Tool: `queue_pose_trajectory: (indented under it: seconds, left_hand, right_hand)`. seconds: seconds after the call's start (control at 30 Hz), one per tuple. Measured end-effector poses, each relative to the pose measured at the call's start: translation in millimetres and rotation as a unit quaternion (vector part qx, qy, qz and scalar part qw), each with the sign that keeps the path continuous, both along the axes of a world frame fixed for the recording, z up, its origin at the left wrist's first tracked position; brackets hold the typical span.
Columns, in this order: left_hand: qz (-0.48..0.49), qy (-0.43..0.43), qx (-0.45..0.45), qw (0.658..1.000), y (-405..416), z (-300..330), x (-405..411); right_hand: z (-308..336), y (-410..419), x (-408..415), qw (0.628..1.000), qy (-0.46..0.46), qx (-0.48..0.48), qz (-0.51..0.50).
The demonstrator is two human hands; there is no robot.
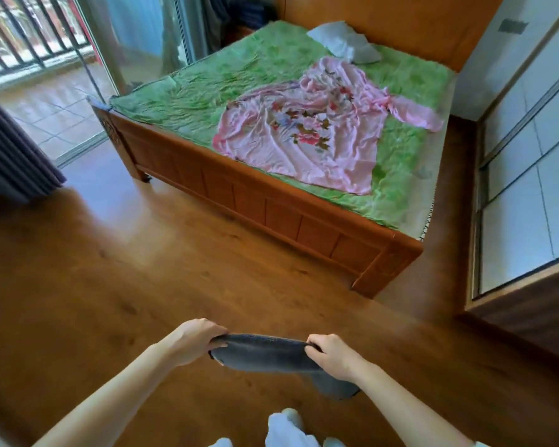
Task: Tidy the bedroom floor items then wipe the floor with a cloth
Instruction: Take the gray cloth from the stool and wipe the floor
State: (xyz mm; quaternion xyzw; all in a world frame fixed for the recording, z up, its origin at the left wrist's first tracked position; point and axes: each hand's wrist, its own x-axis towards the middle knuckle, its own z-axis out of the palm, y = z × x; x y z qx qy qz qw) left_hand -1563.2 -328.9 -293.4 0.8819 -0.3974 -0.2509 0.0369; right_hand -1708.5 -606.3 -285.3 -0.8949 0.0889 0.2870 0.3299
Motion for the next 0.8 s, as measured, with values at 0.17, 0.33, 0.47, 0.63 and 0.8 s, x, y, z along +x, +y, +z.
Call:
queue_pose_trajectory:
  seconds: [0.17,0.33,0.47,0.63,0.8]
  left_hand:
    - [0.007,0.038,-0.005,0.999,-23,-5,6]
    - [-0.032,0.034,0.058,0.997,-54,-16,23]
    - [-0.079,0.056,0.076,0.992,-72,-31,48]
    - [-0.114,0.054,0.082,0.989,-86,-46,99]
    - [-0.134,0.050,0.084,0.986,-84,-76,151]
  right_hand:
    - [-7,-30,17,1.000,0.010,0.006,0.018]
    - [-25,-56,20,0.998,0.019,0.023,-0.057]
    - [-39,-62,25,0.994,0.031,0.014,-0.103]
    - [-62,-54,46,0.986,0.022,0.014,-0.162]
    - [-84,-29,87,0.972,-0.005,0.011,-0.234]
